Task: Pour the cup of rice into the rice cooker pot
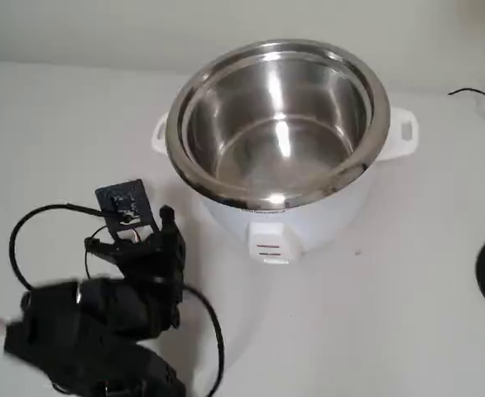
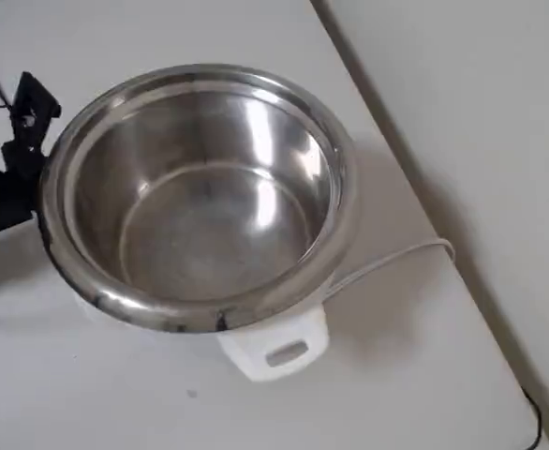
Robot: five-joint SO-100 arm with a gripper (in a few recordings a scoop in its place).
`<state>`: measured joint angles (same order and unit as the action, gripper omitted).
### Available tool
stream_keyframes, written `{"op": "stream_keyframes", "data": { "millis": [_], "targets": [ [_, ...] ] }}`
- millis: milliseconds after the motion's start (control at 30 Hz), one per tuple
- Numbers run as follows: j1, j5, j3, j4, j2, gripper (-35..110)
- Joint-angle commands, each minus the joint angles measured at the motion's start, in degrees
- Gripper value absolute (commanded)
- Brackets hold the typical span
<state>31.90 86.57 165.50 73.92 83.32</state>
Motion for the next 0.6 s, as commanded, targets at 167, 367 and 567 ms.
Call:
{"op": "stream_keyframes", "data": {
  "millis": [167, 367, 567],
  "targets": [
    [4.22, 1.67, -14.68, 18.37, -24.43, 59],
    [5.71, 2.11, -21.27, 19.6, -29.36, 59],
    [6.42, 2.72, -26.46, 19.69, -33.05, 60]
  ]
}}
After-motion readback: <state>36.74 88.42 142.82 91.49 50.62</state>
